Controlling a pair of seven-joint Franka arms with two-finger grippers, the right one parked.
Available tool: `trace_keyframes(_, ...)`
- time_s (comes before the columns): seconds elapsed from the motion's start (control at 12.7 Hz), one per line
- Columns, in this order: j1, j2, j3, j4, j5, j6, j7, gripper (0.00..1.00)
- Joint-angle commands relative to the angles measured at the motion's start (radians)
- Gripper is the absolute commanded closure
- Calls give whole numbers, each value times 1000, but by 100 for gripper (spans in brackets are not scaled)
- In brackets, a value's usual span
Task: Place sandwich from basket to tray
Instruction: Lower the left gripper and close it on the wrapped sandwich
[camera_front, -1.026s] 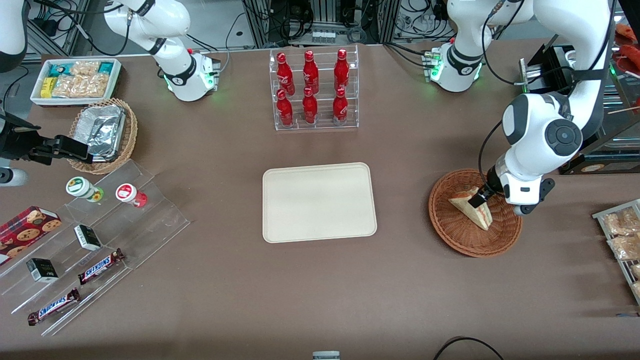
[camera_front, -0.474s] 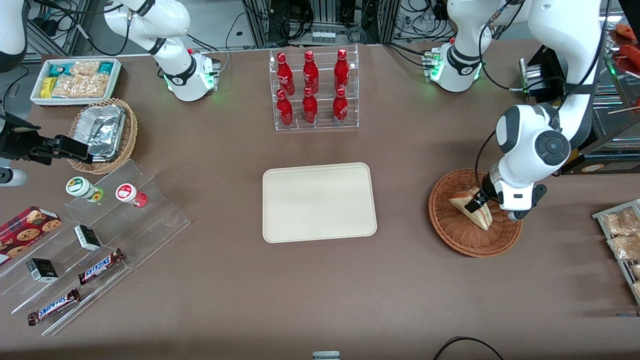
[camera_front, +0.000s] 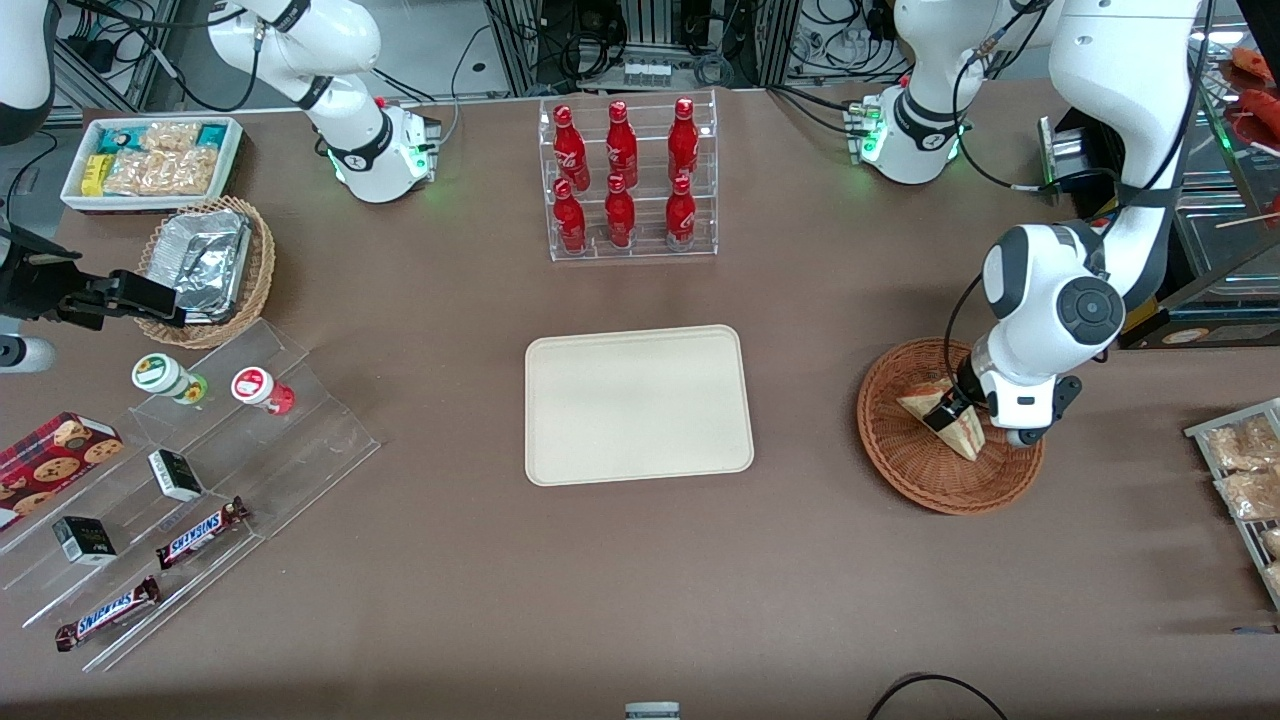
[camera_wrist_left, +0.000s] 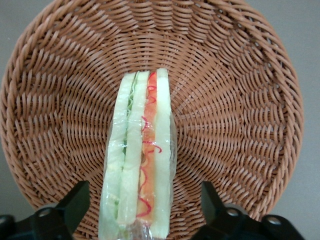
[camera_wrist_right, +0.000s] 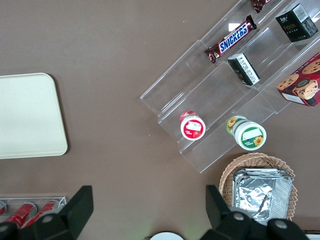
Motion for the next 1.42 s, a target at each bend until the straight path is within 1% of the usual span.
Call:
trace_keyframes(0.0,2,-6,-1,-20,-15,20,-14,53)
trace_keyframes(0.08,3,-7,-1,-26,-18,20,-16,79)
trace_keyframes(0.16,3,-10,-1,-29,-18,14,-14,96)
trace_keyframes(0.24,2,-15,-1,-29,-18,6,-14,100)
trace_keyframes(0.47,2,-47,-1,-38,-16,-33,12,100)
trace_keyframes(0.71,-1,-72,-1,78,-15,-248,120,100)
trace_keyframes(0.87,-9,-64,-4,164,-13,-339,162,100)
trace_keyframes(1.11,-49,-53,-30,197,-7,-347,226,100)
trace_keyframes(1.34,-133,-38,-30,226,-7,-348,249,100)
